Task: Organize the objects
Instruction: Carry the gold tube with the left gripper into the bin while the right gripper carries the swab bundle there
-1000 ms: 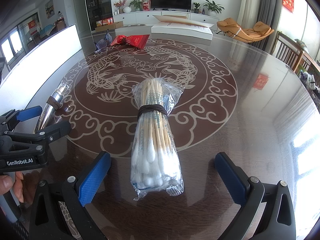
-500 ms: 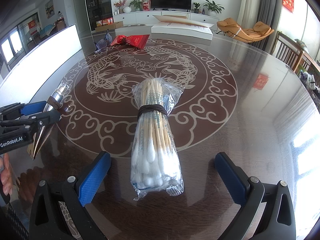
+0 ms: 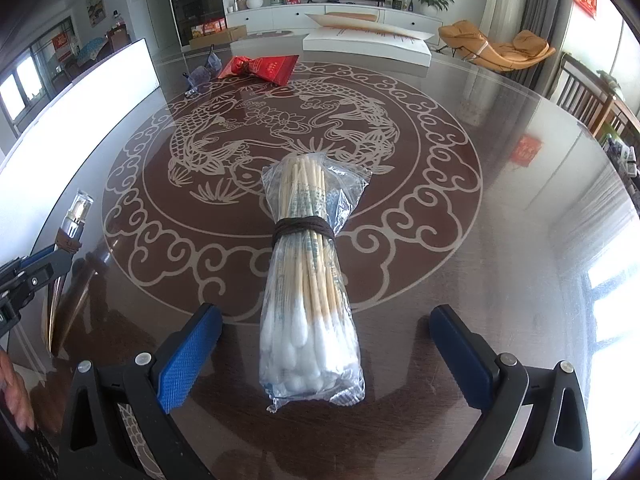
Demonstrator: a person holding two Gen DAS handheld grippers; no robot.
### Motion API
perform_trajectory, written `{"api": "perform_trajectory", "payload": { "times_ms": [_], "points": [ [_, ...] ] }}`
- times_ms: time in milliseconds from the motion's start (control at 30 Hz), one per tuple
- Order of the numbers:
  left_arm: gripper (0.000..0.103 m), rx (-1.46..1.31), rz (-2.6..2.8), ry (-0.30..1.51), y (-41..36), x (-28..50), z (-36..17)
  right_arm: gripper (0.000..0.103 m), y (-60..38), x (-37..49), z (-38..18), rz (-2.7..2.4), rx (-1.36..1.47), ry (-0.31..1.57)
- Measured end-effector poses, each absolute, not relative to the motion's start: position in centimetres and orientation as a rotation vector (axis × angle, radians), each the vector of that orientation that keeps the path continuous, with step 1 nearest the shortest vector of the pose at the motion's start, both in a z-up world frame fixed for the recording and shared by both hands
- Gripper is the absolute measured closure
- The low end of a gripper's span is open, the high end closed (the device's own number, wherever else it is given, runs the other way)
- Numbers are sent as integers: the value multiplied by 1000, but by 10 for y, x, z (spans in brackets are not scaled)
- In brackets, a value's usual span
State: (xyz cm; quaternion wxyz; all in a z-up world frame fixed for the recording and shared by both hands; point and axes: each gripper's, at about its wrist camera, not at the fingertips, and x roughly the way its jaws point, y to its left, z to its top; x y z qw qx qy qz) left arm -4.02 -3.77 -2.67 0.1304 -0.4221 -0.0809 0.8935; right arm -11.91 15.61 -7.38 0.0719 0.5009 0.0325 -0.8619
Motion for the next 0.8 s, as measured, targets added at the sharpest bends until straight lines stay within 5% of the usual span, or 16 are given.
{"api": "perform_trajectory", "payload": {
  "times_ms": [100,133,167,200,600,800],
  "points": [
    [79,-1196,2603,-245,-39,-33,-22,18,159,-137,-67,-2541,1523,22],
    [79,-1185,2607,-247,-41,-30,-20,36,157,-142,-65,-2541,1538,54],
    [79,-1172,2612,-253,-43,-27,-17,69,153,-147,-62,-2542,1549,108],
    [79,-1157,2617,-261,-45,-24,-13,74,150,-150,-59,-2523,1558,126],
    [79,-837,2791,-452,-135,17,106,74,17,-127,61,-2328,1198,-47],
    [79,-945,2997,-532,-237,17,108,74,-117,-115,95,-2101,1066,-101]
  ]
}}
